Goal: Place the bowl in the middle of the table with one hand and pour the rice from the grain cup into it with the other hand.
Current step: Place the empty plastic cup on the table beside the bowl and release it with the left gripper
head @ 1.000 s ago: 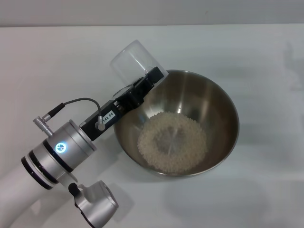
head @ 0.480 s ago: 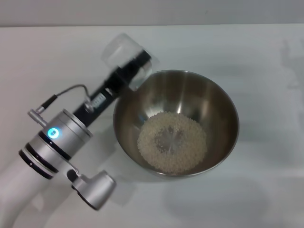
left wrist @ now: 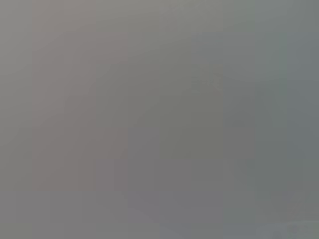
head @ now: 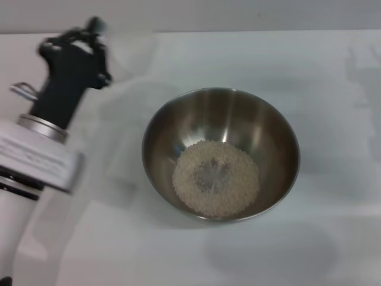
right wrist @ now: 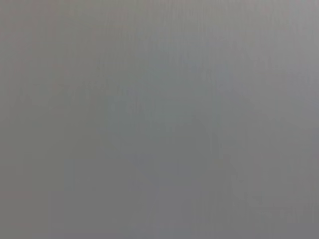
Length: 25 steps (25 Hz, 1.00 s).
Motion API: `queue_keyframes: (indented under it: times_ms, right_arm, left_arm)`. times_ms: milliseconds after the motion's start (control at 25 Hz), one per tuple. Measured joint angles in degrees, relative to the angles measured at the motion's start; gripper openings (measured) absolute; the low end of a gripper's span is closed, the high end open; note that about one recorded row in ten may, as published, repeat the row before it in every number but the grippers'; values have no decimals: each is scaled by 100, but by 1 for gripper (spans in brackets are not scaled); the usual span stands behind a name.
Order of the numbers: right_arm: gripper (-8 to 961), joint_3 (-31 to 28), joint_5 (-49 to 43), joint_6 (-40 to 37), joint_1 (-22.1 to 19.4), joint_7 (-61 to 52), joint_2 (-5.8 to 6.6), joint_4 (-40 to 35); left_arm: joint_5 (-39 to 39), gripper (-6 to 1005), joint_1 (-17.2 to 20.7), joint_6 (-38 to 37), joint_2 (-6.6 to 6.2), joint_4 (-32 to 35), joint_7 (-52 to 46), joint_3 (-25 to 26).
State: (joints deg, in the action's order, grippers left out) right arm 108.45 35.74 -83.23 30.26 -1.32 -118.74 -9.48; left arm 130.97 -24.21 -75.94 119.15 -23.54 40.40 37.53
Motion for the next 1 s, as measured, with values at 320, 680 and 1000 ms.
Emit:
queue_keyframes:
  times_ms: [320,680,1000]
  right_arm:
    - [448,12,-7,-1,-11,0,-7,-3]
    - [447,29,-7,0,-8,0,-8,7]
    - [447,37,-7,18,-2,0,-8,41]
  left_arm:
    - [-1411,33,-75,1603,-16,79,-2657,257]
    - [-1452,33,-77,2167,-6,215,-3073,313]
    - [-1401,34,-15,2211,-1,228,-3089,19]
